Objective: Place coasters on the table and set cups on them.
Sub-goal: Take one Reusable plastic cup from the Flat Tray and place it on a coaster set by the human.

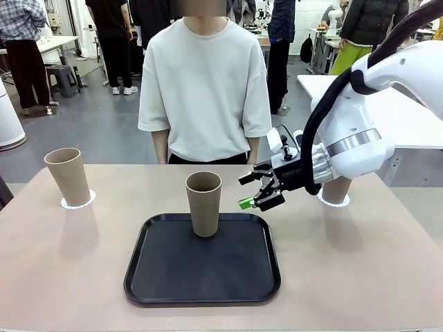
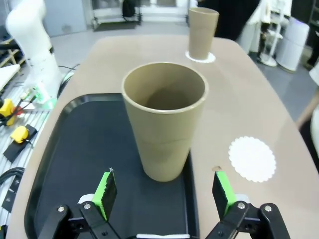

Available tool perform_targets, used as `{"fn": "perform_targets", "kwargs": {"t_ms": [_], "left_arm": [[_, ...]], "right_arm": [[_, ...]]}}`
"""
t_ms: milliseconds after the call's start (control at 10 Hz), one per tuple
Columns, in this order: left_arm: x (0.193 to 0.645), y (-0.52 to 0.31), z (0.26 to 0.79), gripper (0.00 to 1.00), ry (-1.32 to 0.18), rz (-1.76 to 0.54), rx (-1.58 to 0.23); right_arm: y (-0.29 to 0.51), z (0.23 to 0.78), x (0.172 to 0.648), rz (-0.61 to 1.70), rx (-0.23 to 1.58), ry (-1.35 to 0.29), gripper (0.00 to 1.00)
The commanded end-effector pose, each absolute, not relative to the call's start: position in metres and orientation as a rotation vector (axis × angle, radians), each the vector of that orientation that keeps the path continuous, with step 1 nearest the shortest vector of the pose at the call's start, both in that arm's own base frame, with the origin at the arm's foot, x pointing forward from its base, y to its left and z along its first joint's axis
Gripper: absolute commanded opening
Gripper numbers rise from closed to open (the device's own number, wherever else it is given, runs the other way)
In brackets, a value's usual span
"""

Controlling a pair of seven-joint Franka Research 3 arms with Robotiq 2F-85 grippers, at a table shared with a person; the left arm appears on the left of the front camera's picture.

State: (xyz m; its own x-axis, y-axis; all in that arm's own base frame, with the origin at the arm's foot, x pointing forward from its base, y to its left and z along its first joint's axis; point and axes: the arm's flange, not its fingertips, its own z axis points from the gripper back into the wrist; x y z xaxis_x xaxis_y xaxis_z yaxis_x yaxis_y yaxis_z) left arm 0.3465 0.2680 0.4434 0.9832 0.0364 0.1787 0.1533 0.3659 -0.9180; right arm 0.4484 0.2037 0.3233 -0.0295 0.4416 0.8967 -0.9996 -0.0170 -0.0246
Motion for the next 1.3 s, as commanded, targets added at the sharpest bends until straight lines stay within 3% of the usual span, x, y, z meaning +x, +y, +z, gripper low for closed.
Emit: {"fn": "perform_targets", "kwargs": {"t_ms": [0,700,1200], "left_arm": [[0.345,0.269,0.444,1.0,-0.187,-0.069,-1.197],[0.345,0.269,0.444,1.0,-0.187,-0.069,-1.197],[0.345,0.269,0.444,1.0,-0.187,-0.069,-1.197]], "right_arm": [[0.205,0.308,0.456,1.449,0.94,-0.902,1.0],[0.235,0.275,0.459,1.356,1.03,-0.937,1.0],[0.246,0.271,0.461,1.314,0.936,-0.965,1.0]]}}
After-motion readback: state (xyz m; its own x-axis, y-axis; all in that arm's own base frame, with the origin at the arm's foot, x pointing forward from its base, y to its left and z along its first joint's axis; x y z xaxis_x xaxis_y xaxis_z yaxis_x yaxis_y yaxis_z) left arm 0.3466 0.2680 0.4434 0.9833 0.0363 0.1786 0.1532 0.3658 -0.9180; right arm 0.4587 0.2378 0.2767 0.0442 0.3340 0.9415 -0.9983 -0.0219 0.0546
